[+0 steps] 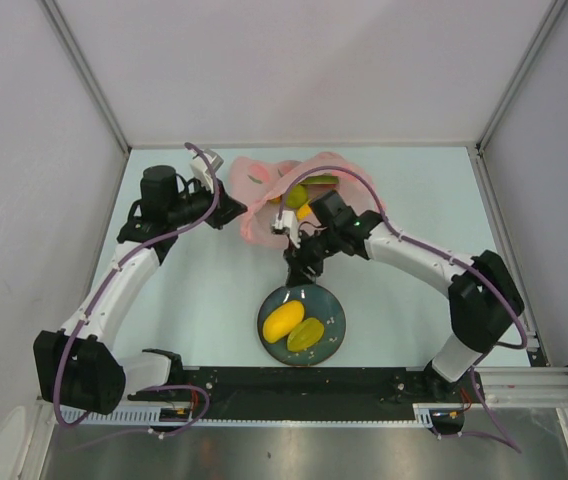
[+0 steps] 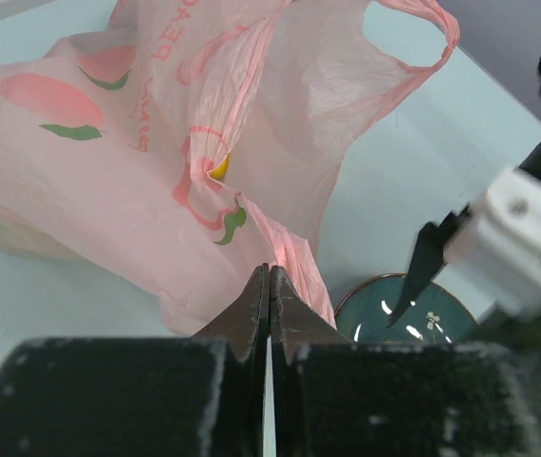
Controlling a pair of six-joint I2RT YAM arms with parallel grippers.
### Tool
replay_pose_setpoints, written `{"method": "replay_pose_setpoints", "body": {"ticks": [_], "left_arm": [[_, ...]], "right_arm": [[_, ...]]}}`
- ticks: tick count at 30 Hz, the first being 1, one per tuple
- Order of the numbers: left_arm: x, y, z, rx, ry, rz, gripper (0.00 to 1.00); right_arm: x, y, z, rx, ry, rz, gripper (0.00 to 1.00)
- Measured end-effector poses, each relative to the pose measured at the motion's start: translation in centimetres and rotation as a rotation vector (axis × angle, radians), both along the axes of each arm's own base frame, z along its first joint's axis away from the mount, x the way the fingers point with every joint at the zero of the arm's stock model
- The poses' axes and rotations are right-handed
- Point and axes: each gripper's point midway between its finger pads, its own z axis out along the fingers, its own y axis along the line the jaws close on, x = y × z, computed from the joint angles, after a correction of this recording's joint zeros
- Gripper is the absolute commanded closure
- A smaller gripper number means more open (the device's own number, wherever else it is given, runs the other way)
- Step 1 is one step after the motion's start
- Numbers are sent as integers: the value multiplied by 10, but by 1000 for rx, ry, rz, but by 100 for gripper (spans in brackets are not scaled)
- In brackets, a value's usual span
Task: Take the fake fruits out of the plastic bag
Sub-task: Place the fake fruit on the plate, then adjust the fake fruit on the plate.
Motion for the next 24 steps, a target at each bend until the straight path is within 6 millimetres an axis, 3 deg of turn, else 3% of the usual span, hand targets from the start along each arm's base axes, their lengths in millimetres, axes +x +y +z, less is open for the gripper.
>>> {"method": "replay_pose_setpoints", "body": {"ticks": [2, 3, 7, 11, 16, 24], "left_arm": [[0, 0, 0, -2, 1, 1, 100], [0, 0, 0, -2, 1, 1, 100], [0, 0, 0, -2, 1, 1, 100], [0, 0, 1, -3, -1, 1, 100], [2, -1, 3, -10, -10, 3, 100], [3, -1, 5, -16, -14, 5, 100]], "right_arm": [[15, -14, 6, -17, -46, -47, 95], [21, -22, 4, -41, -59, -73, 99], [26, -46, -19, -144, -99, -86, 100], [5, -70, -55, -276, -106, -24, 100], [-22, -83, -82, -367, -115, 65, 100], [-49, -87, -93, -398, -100, 155, 100]]}}
